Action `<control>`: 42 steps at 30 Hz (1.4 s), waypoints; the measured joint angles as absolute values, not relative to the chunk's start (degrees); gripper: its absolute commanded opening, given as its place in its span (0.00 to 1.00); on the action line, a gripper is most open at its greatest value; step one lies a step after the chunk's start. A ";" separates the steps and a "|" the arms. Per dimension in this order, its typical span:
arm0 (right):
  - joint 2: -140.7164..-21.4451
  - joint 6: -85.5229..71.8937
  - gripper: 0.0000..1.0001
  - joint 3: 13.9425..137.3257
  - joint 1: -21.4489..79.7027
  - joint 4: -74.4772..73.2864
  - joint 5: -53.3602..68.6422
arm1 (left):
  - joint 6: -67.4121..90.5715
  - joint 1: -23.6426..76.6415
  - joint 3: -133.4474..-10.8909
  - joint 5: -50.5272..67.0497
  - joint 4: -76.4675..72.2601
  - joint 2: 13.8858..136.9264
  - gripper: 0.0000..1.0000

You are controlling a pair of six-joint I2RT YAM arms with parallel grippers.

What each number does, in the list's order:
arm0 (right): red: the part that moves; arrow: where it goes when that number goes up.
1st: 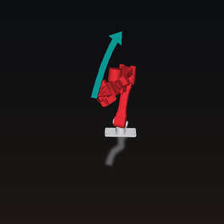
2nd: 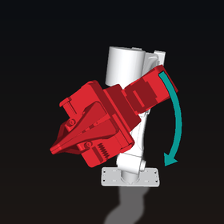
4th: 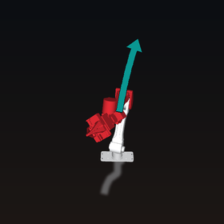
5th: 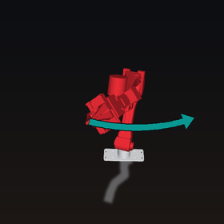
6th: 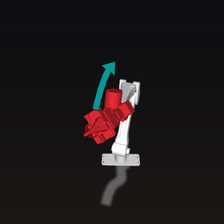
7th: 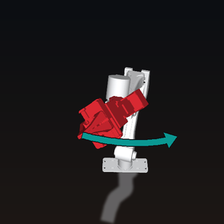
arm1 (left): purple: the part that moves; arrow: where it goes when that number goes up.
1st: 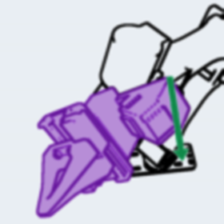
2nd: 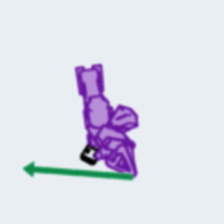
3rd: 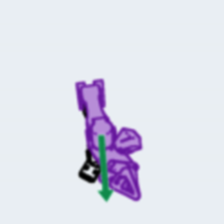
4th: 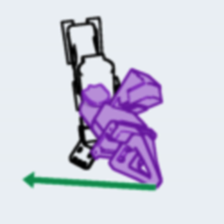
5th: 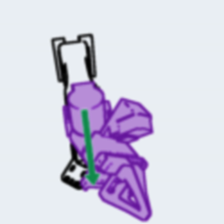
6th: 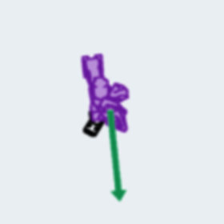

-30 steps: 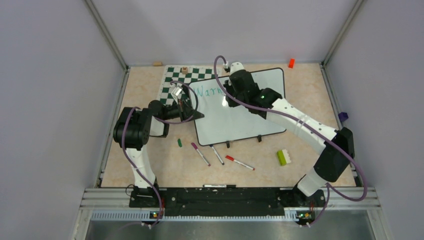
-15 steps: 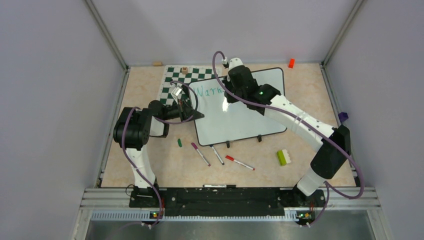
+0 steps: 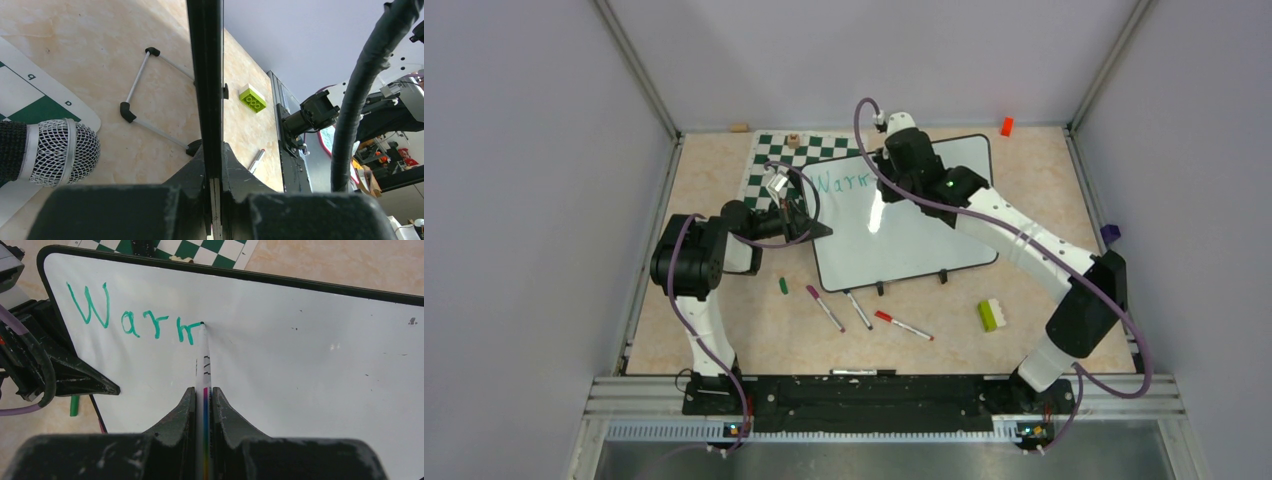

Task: Write a sentence on the whiteboard

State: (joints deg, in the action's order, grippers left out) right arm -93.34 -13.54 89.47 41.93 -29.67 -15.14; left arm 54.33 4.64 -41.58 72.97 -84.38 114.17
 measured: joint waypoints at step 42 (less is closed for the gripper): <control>-70.91 -16.75 0.00 69.38 40.60 -23.64 -7.64 | 53.49 4.67 -42.09 74.13 -85.32 114.17 0.00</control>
State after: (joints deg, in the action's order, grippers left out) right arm -70.91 -16.75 69.38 40.60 -23.64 -7.64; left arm 53.49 4.67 -42.09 74.13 -85.32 114.17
